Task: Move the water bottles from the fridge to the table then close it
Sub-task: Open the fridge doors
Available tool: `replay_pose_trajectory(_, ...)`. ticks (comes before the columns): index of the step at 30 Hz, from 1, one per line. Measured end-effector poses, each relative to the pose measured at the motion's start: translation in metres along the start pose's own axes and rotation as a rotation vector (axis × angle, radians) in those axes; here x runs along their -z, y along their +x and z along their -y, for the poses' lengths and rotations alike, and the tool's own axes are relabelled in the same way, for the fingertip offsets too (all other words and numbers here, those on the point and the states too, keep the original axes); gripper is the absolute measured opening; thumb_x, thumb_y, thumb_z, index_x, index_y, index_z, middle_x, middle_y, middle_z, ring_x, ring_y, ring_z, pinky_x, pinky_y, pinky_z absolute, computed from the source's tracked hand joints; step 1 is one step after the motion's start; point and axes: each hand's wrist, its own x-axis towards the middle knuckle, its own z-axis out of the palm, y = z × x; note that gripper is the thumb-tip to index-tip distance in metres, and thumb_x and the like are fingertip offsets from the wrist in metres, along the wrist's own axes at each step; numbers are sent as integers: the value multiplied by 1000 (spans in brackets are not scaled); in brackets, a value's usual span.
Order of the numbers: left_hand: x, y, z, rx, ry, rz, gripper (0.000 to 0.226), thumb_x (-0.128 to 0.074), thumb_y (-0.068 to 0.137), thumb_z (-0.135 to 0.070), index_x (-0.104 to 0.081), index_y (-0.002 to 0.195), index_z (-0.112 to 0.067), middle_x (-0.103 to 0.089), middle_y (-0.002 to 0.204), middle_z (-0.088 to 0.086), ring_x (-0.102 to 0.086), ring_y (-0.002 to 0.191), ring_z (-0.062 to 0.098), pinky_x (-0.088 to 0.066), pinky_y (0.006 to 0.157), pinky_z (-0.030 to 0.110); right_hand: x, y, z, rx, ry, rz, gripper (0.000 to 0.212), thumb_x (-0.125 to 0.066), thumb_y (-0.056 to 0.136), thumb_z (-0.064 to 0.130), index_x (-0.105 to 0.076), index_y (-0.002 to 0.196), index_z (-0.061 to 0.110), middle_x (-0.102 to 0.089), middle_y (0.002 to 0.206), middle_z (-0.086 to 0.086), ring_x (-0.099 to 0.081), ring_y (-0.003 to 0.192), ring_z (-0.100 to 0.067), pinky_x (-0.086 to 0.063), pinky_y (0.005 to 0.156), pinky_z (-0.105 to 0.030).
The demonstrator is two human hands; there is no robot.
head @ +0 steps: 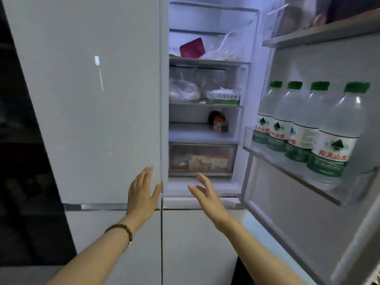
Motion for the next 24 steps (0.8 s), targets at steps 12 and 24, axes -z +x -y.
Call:
replay_pose_trajectory(12,-42,73,186,53,148,134,66,-20,89,-60,18,141,-43,30,150,-13,29,138,11,11,116,42,-146,134,-159,-482,454,47,113,-70,59,68,-14,148,26,-29,153,0,-29,140,-19,-30,113,-41)
replay_pose_trajectory(24,-114,81,237,-8,323,94,83,-7,75,-79,27,139,-38,41,147,-5,33,137,26,15,109,56,-198,210,-224,-506,663,-11,77,-65,67,62,-56,122,9,-53,125,-29,-55,120,-22,-35,109,-34)
